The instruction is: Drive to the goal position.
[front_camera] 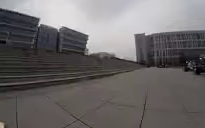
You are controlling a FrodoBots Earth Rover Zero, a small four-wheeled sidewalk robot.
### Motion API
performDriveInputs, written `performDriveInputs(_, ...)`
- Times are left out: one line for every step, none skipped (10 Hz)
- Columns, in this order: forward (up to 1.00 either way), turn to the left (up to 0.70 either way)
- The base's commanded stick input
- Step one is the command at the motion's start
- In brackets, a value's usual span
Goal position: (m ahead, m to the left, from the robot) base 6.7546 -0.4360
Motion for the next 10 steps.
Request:
performDriveInputs(0.7, -0.1)
performDriveInputs(0.7, -0.14)
performDriveInputs(0.7, -0.18)
performDriveInputs(0.7, -0.22)
performDriveInputs(0.7, -0.26)
performDriveInputs(0.7, -0.3)
performDriveInputs(0.7, -0.33)
performDriveInputs(0.7, -0.35)
performDriveInputs(0.7, -0.35)
performDriveInputs(0.7, -0.35)
